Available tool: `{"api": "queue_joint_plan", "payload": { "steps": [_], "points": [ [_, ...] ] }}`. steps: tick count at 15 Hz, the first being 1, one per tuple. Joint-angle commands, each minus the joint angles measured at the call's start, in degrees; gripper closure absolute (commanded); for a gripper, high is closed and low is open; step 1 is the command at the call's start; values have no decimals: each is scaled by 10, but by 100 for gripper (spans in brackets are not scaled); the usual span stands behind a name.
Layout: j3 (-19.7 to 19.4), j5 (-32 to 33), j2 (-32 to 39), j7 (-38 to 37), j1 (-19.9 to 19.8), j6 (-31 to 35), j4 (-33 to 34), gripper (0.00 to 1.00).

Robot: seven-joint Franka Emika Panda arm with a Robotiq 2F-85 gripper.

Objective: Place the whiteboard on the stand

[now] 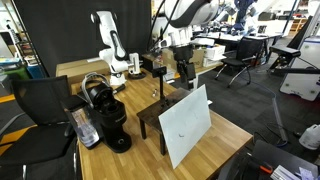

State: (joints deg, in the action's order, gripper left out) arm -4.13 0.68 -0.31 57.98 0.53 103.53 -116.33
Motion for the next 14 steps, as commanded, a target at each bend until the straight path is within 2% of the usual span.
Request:
{"api": "queue_joint_plan", "payload": {
  "steps": [1, 6, 8, 11, 14],
  "points": [
    [17, 15, 54, 58, -5, -58, 88, 0],
    [24, 59, 129, 168, -17, -154, 190, 0],
    [23, 88, 155, 211, -26, -172, 214, 0],
    [23, 118, 184, 254, -40, -152, 227, 0],
    [26, 115, 201, 277, -50, -124, 230, 0]
  ]
}}
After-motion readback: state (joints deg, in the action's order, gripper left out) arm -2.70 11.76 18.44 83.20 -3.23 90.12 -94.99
